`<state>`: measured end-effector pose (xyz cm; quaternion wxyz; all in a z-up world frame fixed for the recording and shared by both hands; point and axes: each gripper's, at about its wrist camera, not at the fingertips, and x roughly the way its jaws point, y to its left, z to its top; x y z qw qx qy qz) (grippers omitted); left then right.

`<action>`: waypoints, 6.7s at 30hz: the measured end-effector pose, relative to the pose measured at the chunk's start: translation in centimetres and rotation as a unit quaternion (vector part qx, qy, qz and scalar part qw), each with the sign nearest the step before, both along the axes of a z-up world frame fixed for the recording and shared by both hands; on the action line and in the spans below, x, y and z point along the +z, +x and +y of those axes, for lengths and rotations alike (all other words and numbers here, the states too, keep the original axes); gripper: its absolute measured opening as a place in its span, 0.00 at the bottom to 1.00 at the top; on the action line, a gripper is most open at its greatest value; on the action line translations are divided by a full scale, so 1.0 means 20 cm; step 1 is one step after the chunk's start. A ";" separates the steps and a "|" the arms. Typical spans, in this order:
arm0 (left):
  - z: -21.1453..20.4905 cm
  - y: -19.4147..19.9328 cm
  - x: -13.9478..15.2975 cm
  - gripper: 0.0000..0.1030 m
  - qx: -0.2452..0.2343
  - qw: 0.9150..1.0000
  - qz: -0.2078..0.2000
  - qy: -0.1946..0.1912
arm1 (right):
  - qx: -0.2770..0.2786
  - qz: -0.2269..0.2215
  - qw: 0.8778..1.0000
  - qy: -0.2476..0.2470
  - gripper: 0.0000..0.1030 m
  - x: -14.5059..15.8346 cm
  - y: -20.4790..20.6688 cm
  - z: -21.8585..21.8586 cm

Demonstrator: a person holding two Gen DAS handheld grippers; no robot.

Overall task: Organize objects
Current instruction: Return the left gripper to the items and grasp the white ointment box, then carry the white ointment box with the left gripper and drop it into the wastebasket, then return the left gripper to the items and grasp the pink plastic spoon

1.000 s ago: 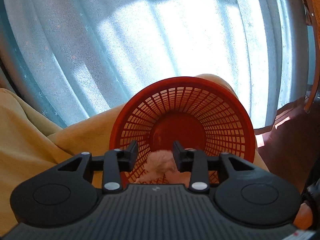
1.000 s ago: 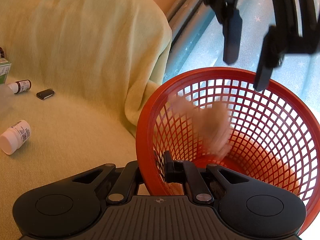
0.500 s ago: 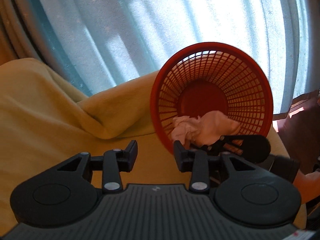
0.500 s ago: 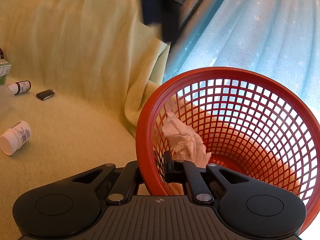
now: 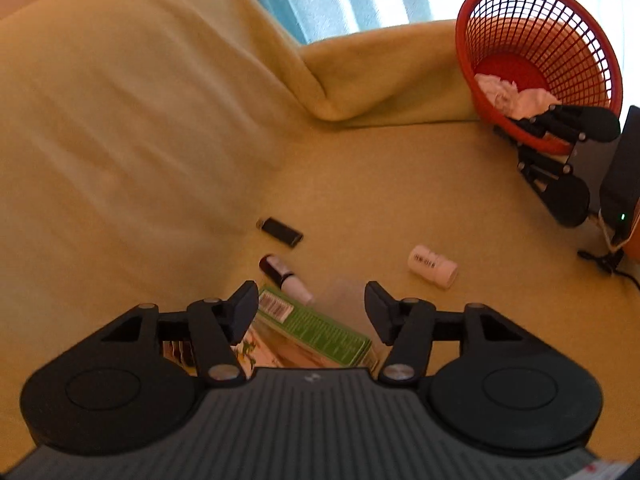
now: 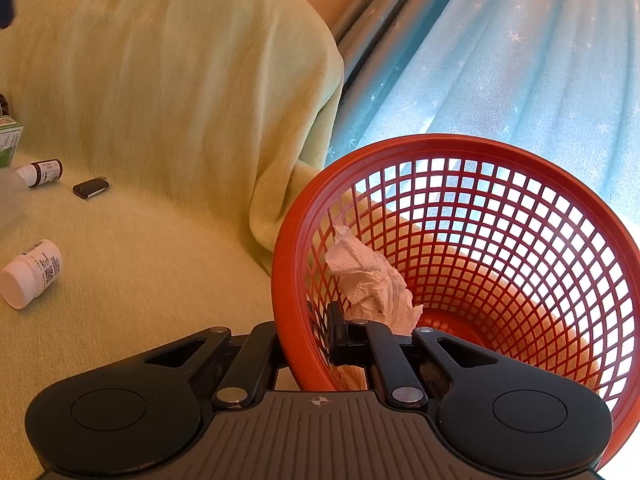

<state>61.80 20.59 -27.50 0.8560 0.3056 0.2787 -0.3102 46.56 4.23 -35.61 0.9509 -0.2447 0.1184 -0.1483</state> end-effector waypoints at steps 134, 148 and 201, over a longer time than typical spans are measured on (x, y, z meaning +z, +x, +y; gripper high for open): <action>-0.19 -0.16 -0.07 0.49 -0.159 0.967 -0.152 0.130 | 0.004 0.001 1.000 0.004 0.02 0.00 -0.01 -0.01; -0.05 -0.18 -0.24 0.50 -0.117 0.981 -0.090 0.125 | 0.005 0.002 1.000 0.003 0.03 0.00 -0.01 -0.01; 0.32 -0.01 -0.39 0.26 0.202 0.969 0.125 -0.075 | 0.007 0.005 1.000 -0.002 0.03 -0.01 -0.01 -0.01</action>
